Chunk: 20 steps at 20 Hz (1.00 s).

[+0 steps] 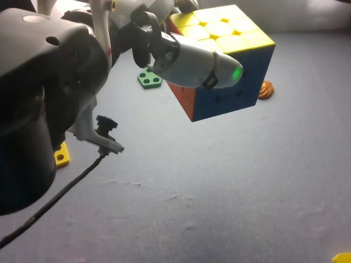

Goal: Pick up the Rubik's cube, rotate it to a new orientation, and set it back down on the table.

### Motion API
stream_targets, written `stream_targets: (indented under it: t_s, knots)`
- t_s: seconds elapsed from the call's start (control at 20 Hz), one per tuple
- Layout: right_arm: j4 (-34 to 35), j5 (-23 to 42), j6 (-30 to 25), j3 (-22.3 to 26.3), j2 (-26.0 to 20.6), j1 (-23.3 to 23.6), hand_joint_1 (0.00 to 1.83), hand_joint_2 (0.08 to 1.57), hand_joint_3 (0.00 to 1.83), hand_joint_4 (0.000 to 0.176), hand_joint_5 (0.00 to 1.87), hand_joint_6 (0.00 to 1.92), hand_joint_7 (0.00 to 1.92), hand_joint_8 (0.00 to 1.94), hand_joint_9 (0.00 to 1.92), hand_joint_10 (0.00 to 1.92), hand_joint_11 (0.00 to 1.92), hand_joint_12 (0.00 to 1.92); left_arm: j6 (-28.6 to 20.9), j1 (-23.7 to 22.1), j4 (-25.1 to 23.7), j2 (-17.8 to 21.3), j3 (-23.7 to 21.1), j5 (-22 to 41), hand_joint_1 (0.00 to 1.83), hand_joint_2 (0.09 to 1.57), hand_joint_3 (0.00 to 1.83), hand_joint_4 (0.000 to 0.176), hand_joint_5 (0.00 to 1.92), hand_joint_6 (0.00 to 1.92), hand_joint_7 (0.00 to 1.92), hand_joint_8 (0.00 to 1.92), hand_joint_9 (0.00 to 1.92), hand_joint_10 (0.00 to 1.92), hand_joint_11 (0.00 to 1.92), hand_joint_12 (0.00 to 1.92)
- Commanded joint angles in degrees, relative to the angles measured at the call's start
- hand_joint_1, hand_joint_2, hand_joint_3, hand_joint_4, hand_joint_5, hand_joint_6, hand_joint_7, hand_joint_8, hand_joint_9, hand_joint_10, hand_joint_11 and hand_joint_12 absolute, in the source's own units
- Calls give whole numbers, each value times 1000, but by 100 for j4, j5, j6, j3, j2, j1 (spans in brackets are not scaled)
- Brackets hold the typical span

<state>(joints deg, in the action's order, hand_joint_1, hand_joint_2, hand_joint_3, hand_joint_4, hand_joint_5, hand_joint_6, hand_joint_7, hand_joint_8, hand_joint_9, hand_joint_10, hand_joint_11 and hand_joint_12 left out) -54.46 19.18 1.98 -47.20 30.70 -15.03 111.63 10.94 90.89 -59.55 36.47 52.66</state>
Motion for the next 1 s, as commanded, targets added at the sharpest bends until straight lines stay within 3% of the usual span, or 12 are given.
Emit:
stream_targets:
  t_s: [0.0,0.2,0.35,0.4,0.45,0.5,0.55,0.65,0.7,0.8,0.95]
  knots:
    - [63,400,18,41,-41,141,1446,961,1,0,0,0,0,0,0,0,0,0,-79,-125,-555,-8,-21,74,1061,1374,0,0,494,1605,631,1727,618,1725,684,1921]
    - [-24,464,21,111,-74,179,1423,972,5,0,0,0,0,0,0,0,0,0,-79,-153,-529,-6,-21,74,1071,1371,0,0,509,1566,626,1751,587,1738,583,1921]
    - [-24,475,20,113,-68,211,1466,972,3,0,0,0,0,0,0,0,0,0,-79,-170,-514,-7,-19,74,1064,1376,0,0,499,1585,626,1751,603,1752,638,1921]
    - [-24,485,20,113,-66,249,1482,974,3,0,0,0,0,0,0,0,0,0,-79,-174,-511,-6,-19,74,815,1438,9,0,456,1761,603,1585,570,1688,545,1918]
    - [-24,518,20,114,-63,271,1459,976,4,0,0,0,0,0,0,0,0,0,-79,-177,-510,-6,-20,73,1025,1375,0,0,502,1603,648,1668,614,1686,632,1920]
    - [-27,554,20,118,-53,273,1454,975,3,0,0,0,0,0,0,0,0,0,-79,-178,-510,-5,-21,70,844,1395,9,9,509,1693,626,1627,607,1725,654,1921]
    - [-85,556,21,132,-39,274,1503,987,7,0,0,0,0,0,0,0,0,0,-79,-181,-508,-5,-21,60,1015,1385,8,0,491,1605,612,1762,593,1774,683,1921]
    - [-253,556,24,171,-21,282,1507,979,3,0,0,0,0,0,0,0,0,0,-78,-182,-490,-5,-21,37,1037,1402,7,0,489,1604,563,1860,582,1843,682,1921]
    - [-358,556,24,181,-2,282,1540,985,5,0,0,0,0,0,0,0,0,0,-78,-182,-481,-5,-23,37,1048,1388,0,0,494,1606,599,1778,596,1763,665,1921]
    - [-542,556,25,178,46,281,1526,984,4,0,0,0,0,0,0,0,0,0,-77,-182,-463,-5,-22,37,1015,1411,6,0,453,1662,564,1830,550,1836,625,1921]
    - [-624,556,31,178,154,279,1540,996,7,0,0,0,0,0,0,0,0,0,-77,-188,-451,-3,-11,39,1045,1394,0,0,512,1593,564,1838,545,1911,644,1921]
